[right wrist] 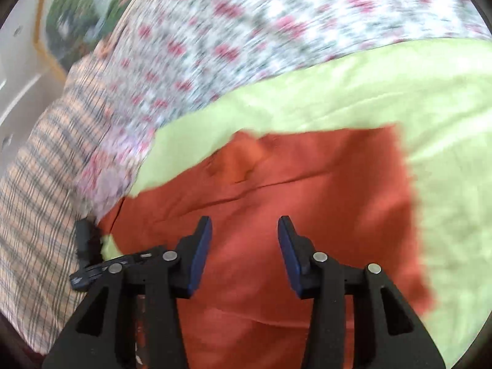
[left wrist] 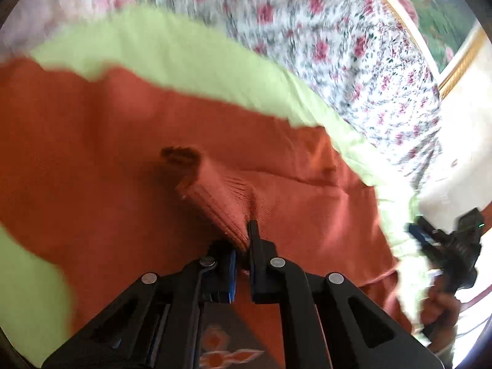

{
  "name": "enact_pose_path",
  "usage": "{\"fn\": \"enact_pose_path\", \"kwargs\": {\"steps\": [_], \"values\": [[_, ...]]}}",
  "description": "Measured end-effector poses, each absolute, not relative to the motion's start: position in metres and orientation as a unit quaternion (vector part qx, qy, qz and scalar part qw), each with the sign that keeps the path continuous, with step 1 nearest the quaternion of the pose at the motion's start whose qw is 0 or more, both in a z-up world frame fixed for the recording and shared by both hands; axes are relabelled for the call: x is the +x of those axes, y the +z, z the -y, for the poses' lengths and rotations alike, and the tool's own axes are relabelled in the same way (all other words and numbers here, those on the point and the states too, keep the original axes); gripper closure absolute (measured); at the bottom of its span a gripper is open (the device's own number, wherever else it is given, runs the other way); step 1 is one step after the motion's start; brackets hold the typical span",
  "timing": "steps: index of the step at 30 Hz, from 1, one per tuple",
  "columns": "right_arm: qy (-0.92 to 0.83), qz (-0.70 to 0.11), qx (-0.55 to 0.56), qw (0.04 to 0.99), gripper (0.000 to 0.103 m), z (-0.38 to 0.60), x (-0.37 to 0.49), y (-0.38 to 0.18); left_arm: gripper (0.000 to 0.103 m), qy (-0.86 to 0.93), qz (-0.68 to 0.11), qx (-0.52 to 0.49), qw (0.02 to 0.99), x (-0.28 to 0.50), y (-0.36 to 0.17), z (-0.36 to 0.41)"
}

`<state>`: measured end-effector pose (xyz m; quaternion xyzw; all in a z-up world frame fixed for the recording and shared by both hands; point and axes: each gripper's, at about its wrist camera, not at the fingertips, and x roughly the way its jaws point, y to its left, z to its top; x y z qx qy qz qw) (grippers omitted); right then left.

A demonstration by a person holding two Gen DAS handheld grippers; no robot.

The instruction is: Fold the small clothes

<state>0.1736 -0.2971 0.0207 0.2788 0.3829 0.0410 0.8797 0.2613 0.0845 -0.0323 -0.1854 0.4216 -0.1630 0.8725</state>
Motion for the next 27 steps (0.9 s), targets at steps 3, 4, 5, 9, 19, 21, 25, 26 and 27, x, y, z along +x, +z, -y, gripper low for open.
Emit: {"fn": "enact_pose_path", "kwargs": {"steps": [3, 4, 5, 9, 19, 21, 25, 26, 27], "values": [[-0.043, -0.374, 0.264, 0.888, 0.057, 0.334, 0.152, 0.025, 0.099, -0.149, -0.441, -0.184, 0.866, 0.273, -0.041, -0.094], [-0.078, -0.396, 0.26, 0.877, 0.057, 0.352, 0.151, 0.017, 0.098, -0.157, -0.443, -0.194, 0.861, 0.274, -0.043, -0.099], [-0.088, -0.411, 0.262, 0.869, 0.057, 0.36, 0.154, 0.011, 0.097, -0.163, -0.443, -0.2, 0.858, 0.275, -0.043, -0.1], [-0.081, -0.436, 0.251, 0.86, 0.05, 0.364, 0.169, -0.002, 0.09, -0.169, -0.458, -0.186, 0.852, 0.279, -0.048, -0.091], [-0.05, -0.505, 0.186, 0.841, 0.092, 0.343, 0.219, -0.047, 0.096, -0.176, -0.449, -0.15, 0.863, 0.277, -0.046, -0.075], [-0.056, -0.471, 0.21, 0.855, 0.093, 0.355, 0.206, -0.032, 0.096, -0.2, -0.432, -0.142, 0.868, 0.276, -0.038, -0.063], [-0.084, -0.453, 0.25, 0.851, 0.093, 0.383, 0.185, -0.038, 0.096, -0.19, -0.445, -0.103, 0.869, 0.281, -0.048, -0.043], [-0.084, -0.453, 0.25, 0.851, 0.093, 0.383, 0.185, -0.038, 0.096, -0.184, -0.451, -0.1, 0.868, 0.283, -0.052, -0.041], [-0.087, -0.461, 0.249, 0.847, 0.093, 0.383, 0.185, -0.045, 0.095, -0.183, -0.455, -0.1, 0.866, 0.283, -0.054, -0.042]]}}
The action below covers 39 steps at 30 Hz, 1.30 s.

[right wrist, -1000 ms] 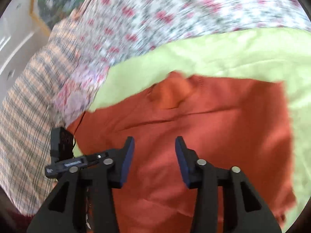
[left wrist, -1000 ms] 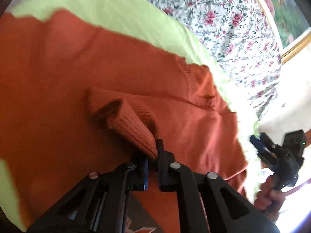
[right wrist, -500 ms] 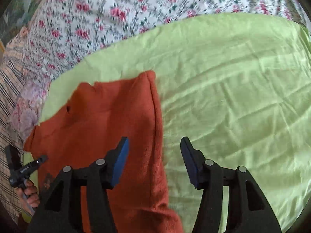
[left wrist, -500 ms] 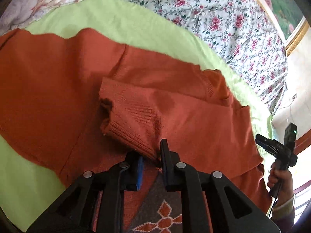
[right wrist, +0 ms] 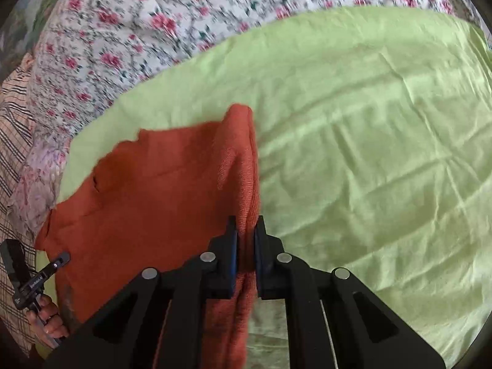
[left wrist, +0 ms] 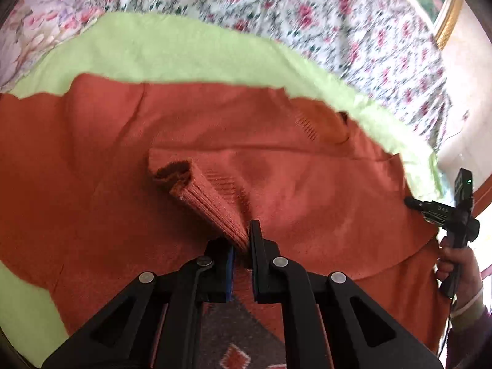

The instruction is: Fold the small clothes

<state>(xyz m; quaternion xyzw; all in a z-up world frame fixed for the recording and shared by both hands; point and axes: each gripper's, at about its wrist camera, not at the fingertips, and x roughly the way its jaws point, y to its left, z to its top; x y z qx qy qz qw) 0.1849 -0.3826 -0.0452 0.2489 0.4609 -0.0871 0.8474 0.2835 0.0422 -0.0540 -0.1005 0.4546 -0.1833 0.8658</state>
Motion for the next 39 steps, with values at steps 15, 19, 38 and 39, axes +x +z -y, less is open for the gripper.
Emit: {"fn": "enact_pose_path", "kwargs": {"steps": [15, 19, 38, 39], "values": [[-0.102, -0.493, 0.159, 0.849, 0.084, 0.336, 0.151, -0.043, 0.083, -0.165, -0.464, -0.095, 0.865, 0.272, -0.051, -0.06], [-0.101, -0.458, 0.224, 0.854, 0.074, 0.35, 0.132, -0.027, 0.082, -0.137, -0.459, -0.085, 0.874, 0.253, -0.043, -0.092], [0.047, -0.48, 0.248, 0.84, 0.057, 0.227, 0.121, -0.02, 0.03, 0.169, -0.481, 0.047, 0.859, 0.369, -0.033, -0.328], [0.051, -0.481, 0.248, 0.839, 0.057, 0.225, 0.122, -0.021, 0.039, 0.171, -0.488, 0.039, 0.855, 0.373, -0.037, -0.335]]}}
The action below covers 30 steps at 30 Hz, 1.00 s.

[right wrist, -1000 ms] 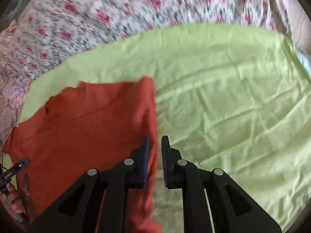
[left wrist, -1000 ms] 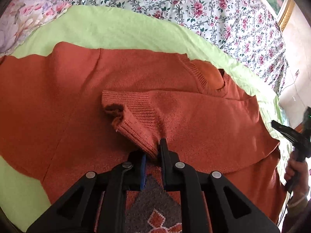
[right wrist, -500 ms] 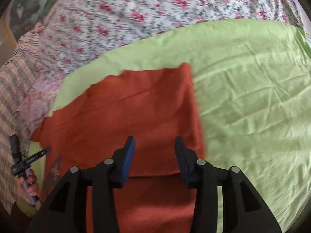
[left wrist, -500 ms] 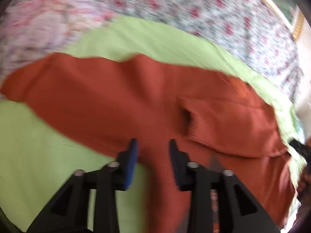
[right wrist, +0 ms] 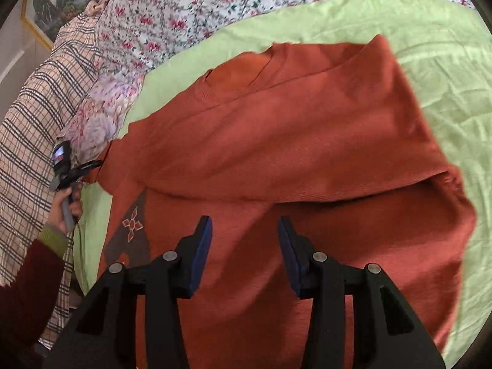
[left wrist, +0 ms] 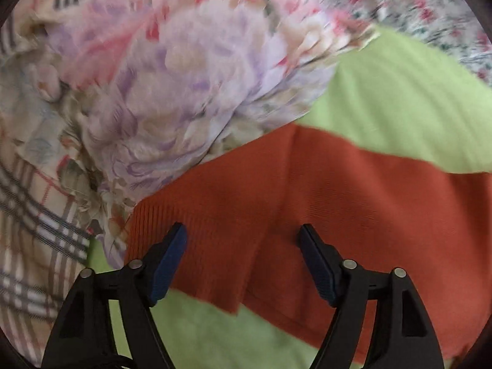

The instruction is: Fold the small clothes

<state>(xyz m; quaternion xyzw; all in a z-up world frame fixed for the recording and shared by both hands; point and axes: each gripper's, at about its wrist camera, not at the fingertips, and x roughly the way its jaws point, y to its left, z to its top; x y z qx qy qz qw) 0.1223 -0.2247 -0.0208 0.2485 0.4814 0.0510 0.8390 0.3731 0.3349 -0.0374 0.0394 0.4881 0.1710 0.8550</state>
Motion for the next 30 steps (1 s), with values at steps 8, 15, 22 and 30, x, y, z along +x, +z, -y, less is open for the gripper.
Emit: {"fn": "enact_pose_path", "kwargs": {"steps": [8, 15, 22, 30], "values": [[0.058, -0.478, 0.251, 0.84, 0.057, 0.214, 0.128, -0.018, 0.099, 0.127, -0.48, -0.014, 0.868, 0.352, -0.02, -0.347], [0.071, -0.463, 0.261, 0.844, 0.057, 0.207, 0.117, -0.011, 0.099, -0.038, -0.442, -0.078, 0.893, 0.294, 0.03, -0.249], [0.059, -0.453, 0.28, 0.845, 0.057, 0.221, 0.094, -0.008, 0.099, -0.216, -0.427, -0.114, 0.871, 0.269, 0.047, -0.096], [0.027, -0.449, 0.302, 0.841, 0.057, 0.25, 0.068, -0.013, 0.099, -0.306, -0.468, -0.118, 0.821, 0.291, 0.005, 0.046]]}}
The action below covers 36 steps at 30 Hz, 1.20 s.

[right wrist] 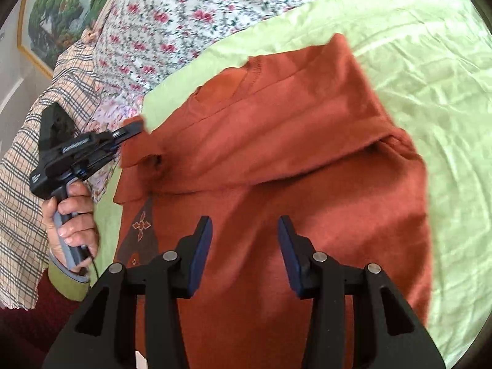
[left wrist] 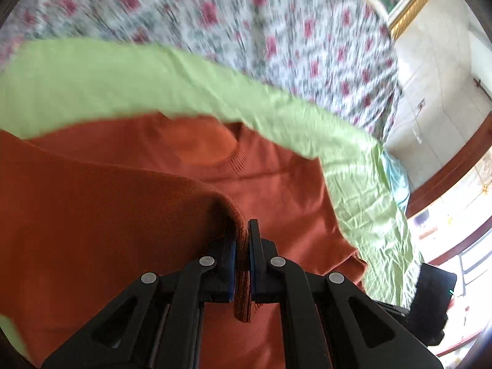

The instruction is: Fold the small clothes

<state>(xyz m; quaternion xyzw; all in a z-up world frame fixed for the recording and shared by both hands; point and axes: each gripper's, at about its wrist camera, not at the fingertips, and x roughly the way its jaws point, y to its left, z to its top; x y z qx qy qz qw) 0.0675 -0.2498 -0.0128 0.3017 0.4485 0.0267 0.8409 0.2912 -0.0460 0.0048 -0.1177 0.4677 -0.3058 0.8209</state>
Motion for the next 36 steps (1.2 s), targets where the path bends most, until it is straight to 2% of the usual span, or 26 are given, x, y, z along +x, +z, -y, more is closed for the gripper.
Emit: {"fn": "enact_pose_path", "kwargs": {"steps": [5, 10, 12, 14, 18, 21, 23, 28, 29, 30, 31, 32, 36], "values": [[0.016, -0.448, 0.306, 0.84, 0.057, 0.259, 0.065, -0.014, 0.097, -0.304, -0.506, -0.116, 0.799, 0.303, -0.038, 0.078], [0.02, -0.446, 0.299, 0.843, 0.057, 0.256, 0.072, -0.011, 0.082, -0.31, -0.506, -0.113, 0.797, 0.288, -0.039, 0.062], [0.023, -0.447, 0.294, 0.844, 0.053, 0.252, 0.08, -0.011, 0.073, -0.302, -0.499, -0.108, 0.805, 0.275, -0.031, 0.049], [0.034, -0.45, 0.29, 0.844, 0.046, 0.246, 0.091, -0.013, 0.071, -0.293, -0.487, -0.106, 0.816, 0.259, -0.021, 0.031], [0.045, -0.451, 0.273, 0.849, 0.046, 0.233, 0.116, -0.013, 0.063, -0.249, -0.454, -0.09, 0.851, 0.217, -0.003, -0.018], [0.058, -0.452, 0.254, 0.853, 0.04, 0.22, 0.137, -0.012, 0.058, -0.182, -0.438, -0.069, 0.878, 0.196, 0.0, -0.056], [0.06, -0.454, 0.236, 0.857, 0.035, 0.212, 0.152, -0.014, 0.058, -0.116, -0.435, -0.058, 0.891, 0.186, -0.005, -0.087], [0.057, -0.458, 0.206, 0.863, 0.035, 0.205, 0.188, -0.029, 0.059, -0.019, -0.463, -0.079, 0.883, 0.201, -0.032, -0.147], [0.056, -0.46, 0.204, 0.862, 0.038, 0.205, 0.195, -0.032, 0.059, -0.008, -0.469, -0.08, 0.88, 0.209, -0.037, -0.152], [0.059, -0.462, 0.202, 0.862, 0.046, 0.206, 0.202, -0.036, 0.059, -0.005, -0.473, -0.078, 0.877, 0.216, -0.042, -0.155], [0.065, -0.462, 0.204, 0.861, 0.081, 0.207, 0.205, -0.037, 0.059, -0.006, -0.476, -0.078, 0.876, 0.221, -0.045, -0.154], [0.072, -0.467, 0.213, 0.855, 0.098, 0.213, 0.209, -0.035, 0.059, -0.005, -0.478, -0.076, 0.875, 0.228, -0.048, -0.154], [0.082, -0.431, 0.24, 0.866, 0.098, 0.235, 0.198, -0.004, 0.059, 0.003, -0.472, -0.066, 0.879, 0.246, -0.051, -0.15]]}}
